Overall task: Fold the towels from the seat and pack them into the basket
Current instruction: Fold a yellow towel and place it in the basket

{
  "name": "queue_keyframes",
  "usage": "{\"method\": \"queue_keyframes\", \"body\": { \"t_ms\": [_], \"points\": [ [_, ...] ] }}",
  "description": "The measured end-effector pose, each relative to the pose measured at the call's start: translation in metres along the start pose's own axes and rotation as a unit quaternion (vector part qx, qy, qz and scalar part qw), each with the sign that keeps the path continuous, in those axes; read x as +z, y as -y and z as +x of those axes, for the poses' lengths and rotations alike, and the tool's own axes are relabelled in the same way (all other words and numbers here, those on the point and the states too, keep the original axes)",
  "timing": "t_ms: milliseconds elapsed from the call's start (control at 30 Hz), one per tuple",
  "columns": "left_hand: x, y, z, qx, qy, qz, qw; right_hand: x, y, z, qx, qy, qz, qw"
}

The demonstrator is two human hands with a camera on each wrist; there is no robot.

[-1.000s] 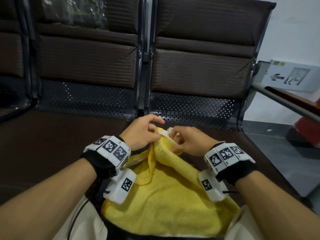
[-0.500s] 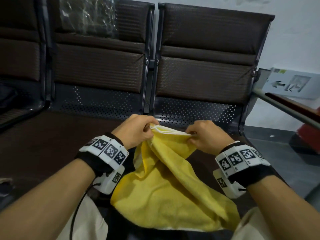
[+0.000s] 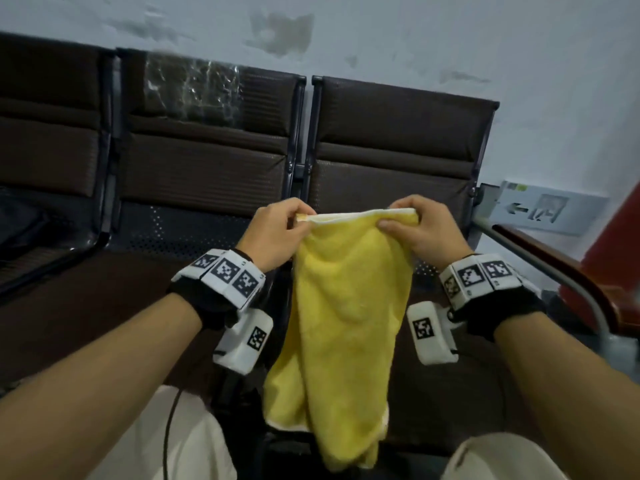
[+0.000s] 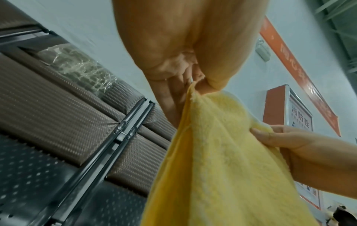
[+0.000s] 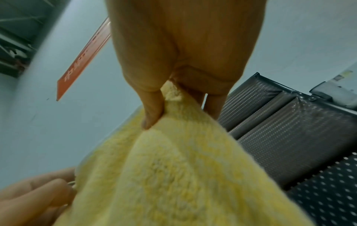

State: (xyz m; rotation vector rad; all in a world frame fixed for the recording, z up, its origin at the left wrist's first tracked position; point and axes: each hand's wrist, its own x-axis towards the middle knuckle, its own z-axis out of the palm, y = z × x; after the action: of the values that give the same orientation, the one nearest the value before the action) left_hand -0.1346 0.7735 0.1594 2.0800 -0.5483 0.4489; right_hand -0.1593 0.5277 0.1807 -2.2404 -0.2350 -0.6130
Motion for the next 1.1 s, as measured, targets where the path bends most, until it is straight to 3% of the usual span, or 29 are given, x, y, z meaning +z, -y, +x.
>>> {"method": "queue_keyframes", "body": {
  "t_ms": [167,433,667,1000,1100],
  "points": [
    [-0.009,-0.009,0.048,0.019,0.014,0.054,0.998,-0.010,0.012,0.037,0.030,0.004,-0.057,0.998],
    [-0.005,-0.042,0.103,0.039,-0.100,-0.026,0.994,-0.031,0.032,0.074,0.028,-0.153,-0.022,0.988],
    [0.011,-0.036,0.067,0.050,-0.090,-0.035,0.994,-0.031,0.017,0.044,0.042,-0.150,-0.048,0.987],
    [0.043,-0.012,0.016,-0.068,0.025,-0.001,0.997,-0.012,-0.008,-0.010,0.077,-0.038,-0.075,0.993],
    [0.047,-0.005,0.017,-0.077,0.056,0.020,0.995,-0.009,-0.016,-0.013,0.088,-0.029,-0.063,0.994]
  ]
}}
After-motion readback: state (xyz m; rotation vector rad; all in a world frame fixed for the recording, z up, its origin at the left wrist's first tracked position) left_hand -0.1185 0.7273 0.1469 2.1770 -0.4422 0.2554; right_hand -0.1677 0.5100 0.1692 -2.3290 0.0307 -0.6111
